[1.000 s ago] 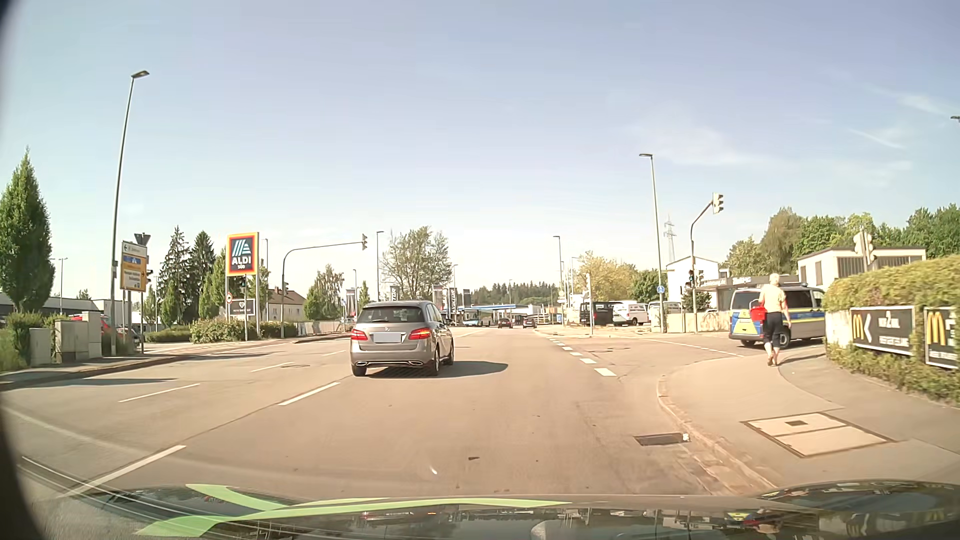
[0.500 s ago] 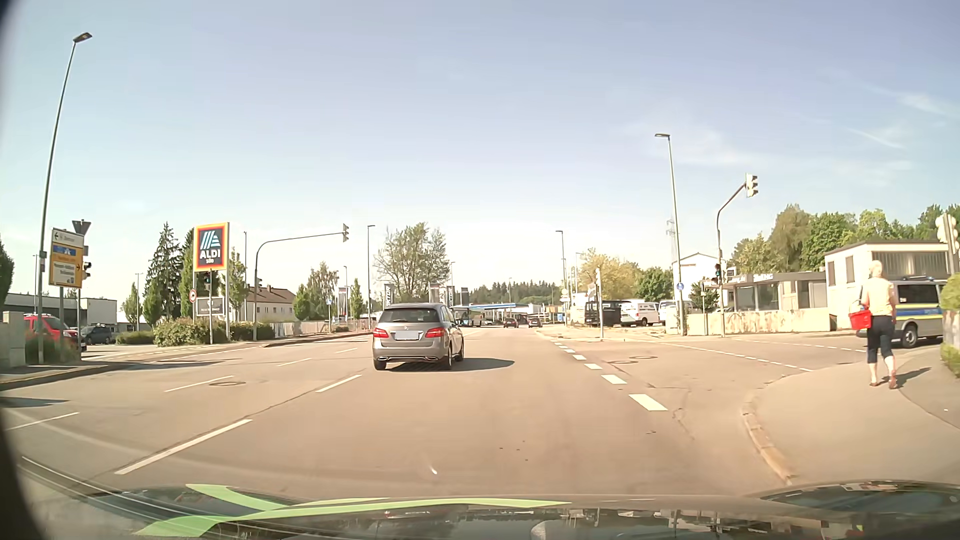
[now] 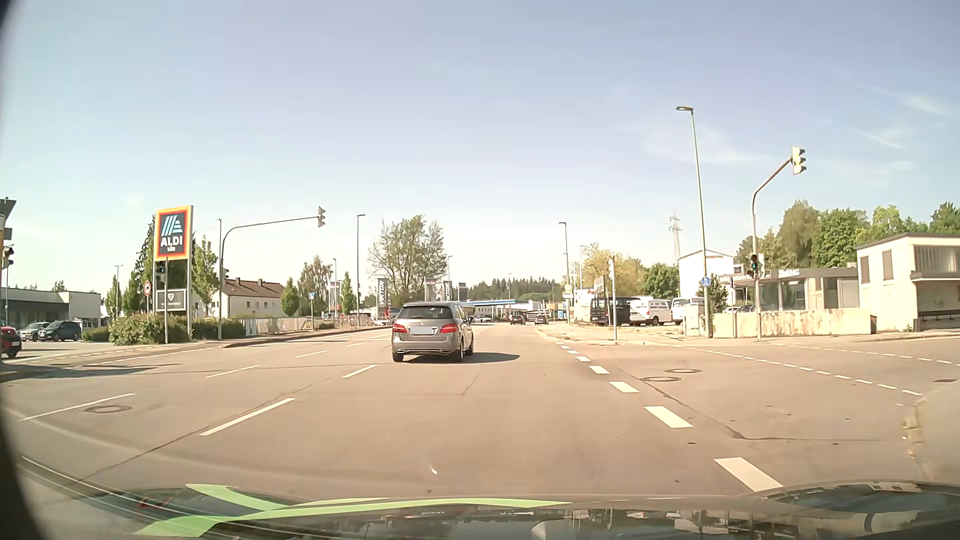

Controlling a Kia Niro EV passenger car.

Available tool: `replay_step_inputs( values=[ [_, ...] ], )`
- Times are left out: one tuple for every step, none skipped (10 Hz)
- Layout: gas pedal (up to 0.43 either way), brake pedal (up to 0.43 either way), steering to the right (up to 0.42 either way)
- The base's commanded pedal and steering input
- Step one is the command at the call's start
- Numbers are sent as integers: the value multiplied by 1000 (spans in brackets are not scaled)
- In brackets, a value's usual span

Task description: Follow the waypoints while adhering to traffic rules and regulations

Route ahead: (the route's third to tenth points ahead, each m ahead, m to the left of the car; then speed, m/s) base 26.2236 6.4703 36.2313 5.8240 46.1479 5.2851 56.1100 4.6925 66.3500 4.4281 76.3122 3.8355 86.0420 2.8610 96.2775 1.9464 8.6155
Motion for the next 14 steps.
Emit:
replay_step_inputs(
  values=[
    [130, 0, -4],
    [130, 0, -4],
    [130, 0, -5],
    [130, 0, -7],
    [130, 0, -8],
    [130, 0, -8],
    [130, 0, -9],
    [130, 0, -9],
    [130, 0, -9],
    [130, 0, -9],
    [130, 0, -9],
    [130, 0, -9],
    [130, 0, -8],
    [130, 0, -7]
  ],
)
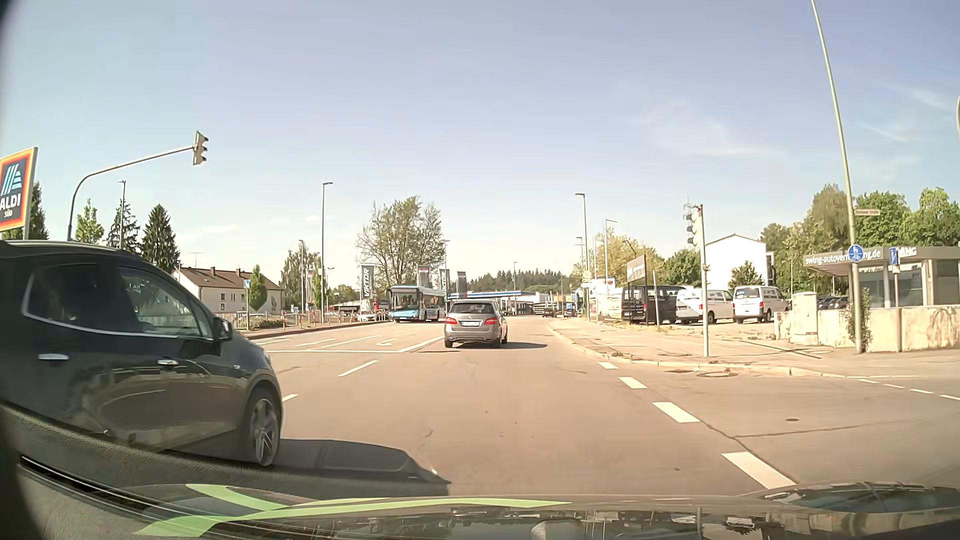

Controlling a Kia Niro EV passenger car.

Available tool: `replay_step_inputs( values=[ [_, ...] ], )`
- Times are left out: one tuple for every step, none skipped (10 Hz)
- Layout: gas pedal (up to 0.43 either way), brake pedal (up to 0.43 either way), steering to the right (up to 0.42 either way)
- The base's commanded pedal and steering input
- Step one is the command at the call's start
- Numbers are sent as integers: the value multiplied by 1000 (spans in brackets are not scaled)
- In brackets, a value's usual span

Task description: Follow the waypoints while adhering to traffic rules and regulations

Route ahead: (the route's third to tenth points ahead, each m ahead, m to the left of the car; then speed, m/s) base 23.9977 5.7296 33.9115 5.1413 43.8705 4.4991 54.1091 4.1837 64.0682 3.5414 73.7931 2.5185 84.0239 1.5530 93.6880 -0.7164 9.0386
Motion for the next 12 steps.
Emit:
replay_step_inputs(
  values=[
    [130, 0, -6],
    [130, 0, -5],
    [130, 0, -5],
    [130, 0, -4],
    [130, 0, -4],
    [130, 0, -4],
    [130, 0, -4],
    [118, 0, -4],
    [118, 0, -4],
    [98, 0, -4],
    [98, 0, -4],
    [87, 0, -4]
  ],
)
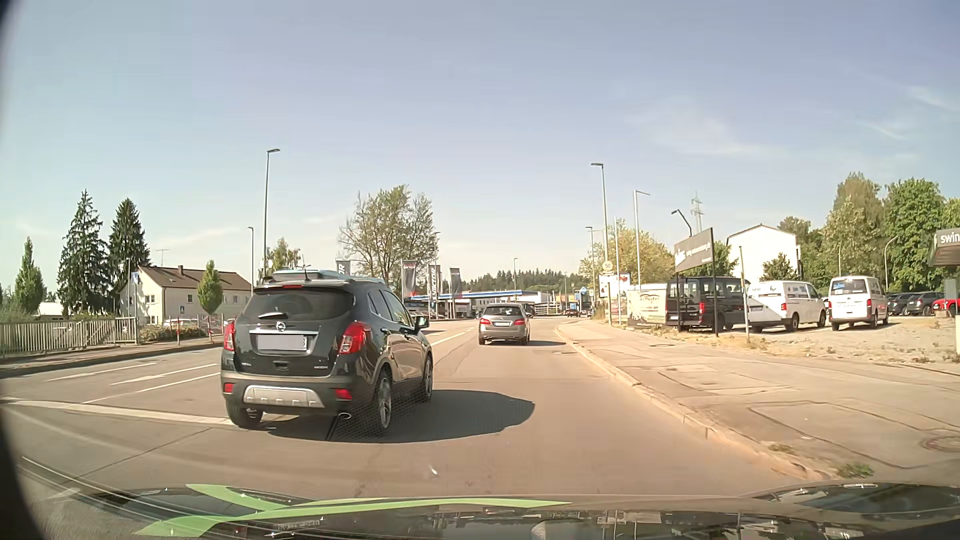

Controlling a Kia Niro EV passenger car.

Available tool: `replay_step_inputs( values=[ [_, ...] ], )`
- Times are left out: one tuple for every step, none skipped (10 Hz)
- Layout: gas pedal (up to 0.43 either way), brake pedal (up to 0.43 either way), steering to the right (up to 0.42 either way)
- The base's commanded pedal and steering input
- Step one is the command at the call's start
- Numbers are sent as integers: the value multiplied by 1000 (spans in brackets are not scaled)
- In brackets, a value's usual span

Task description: Follow the waypoints while adhering to traffic rules and regulations

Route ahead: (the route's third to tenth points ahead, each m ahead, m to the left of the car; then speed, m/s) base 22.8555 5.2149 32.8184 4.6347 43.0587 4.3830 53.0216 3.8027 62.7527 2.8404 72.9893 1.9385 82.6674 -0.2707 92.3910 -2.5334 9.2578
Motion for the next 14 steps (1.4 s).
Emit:
replay_step_inputs(
  values=[
    [79, 0, -2],
    [79, 0, -1],
    [79, 0, 0],
    [79, 0, 0],
    [79, 0, 1],
    [79, 0, 2],
    [79, 0, 2],
    [79, 0, 2],
    [79, 0, 2],
    [87, 0, 2],
    [98, 0, 3],
    [110, 0, 3],
    [110, 0, 4],
    [110, 0, 4]
  ],
)
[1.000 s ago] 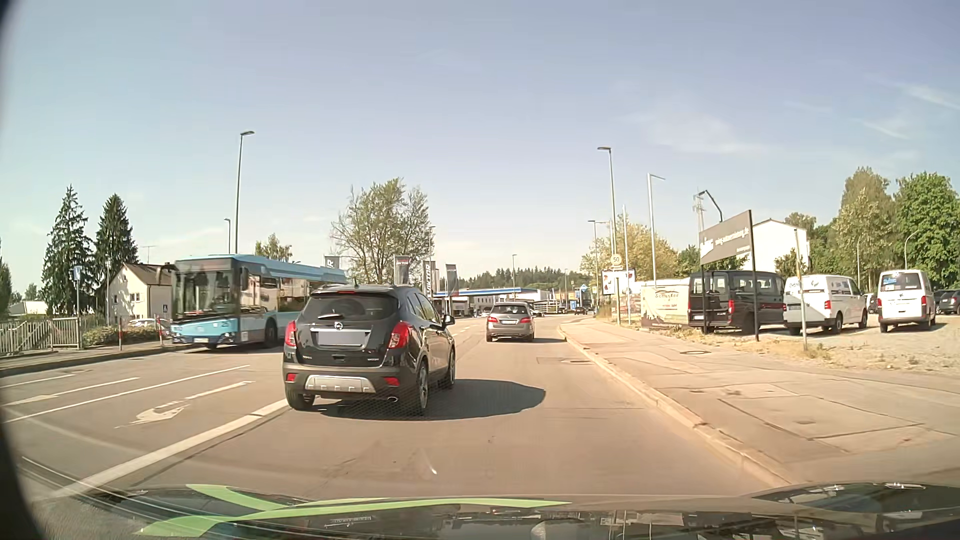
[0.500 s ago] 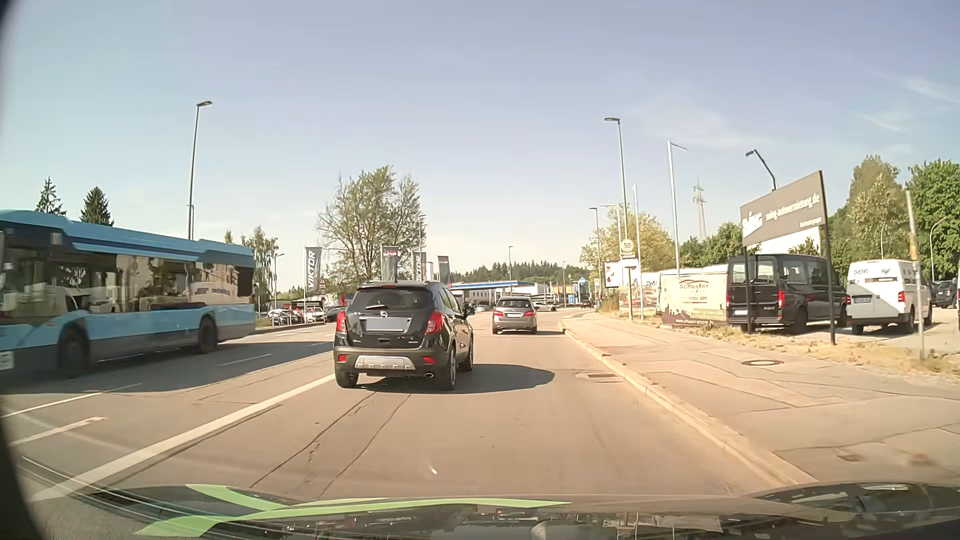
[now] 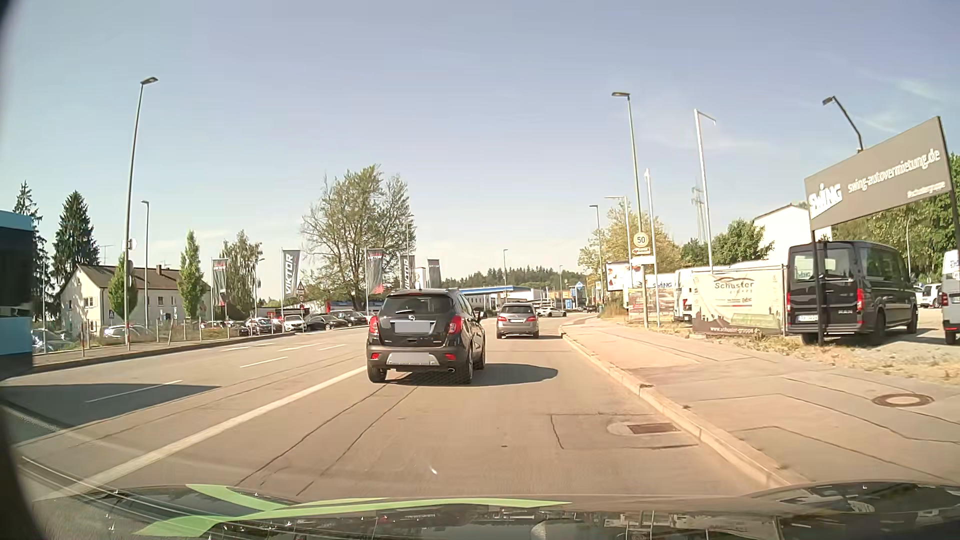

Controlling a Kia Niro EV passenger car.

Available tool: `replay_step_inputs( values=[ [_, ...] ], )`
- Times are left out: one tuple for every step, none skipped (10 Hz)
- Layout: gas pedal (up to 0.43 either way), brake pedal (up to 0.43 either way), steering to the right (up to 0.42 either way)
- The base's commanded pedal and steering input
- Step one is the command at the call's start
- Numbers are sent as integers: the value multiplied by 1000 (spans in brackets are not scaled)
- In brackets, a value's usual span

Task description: Follow the waypoints while adhering to traffic rules and regulations

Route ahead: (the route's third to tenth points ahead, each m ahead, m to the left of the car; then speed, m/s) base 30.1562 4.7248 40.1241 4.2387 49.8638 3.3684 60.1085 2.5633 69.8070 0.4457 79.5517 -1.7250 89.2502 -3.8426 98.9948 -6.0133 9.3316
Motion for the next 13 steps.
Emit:
replay_step_inputs(
  values=[
    [110, 0, 4],
    [118, 0, 4],
    [118, 0, 4],
    [118, 0, 3],
    [118, 0, 3],
    [118, 0, 1],
    [118, 0, 0],
    [150, 0, 0],
    [150, 0, -1],
    [150, 0, -1],
    [150, 0, -1],
    [150, 0, -2],
    [150, 0, -1]
  ],
)
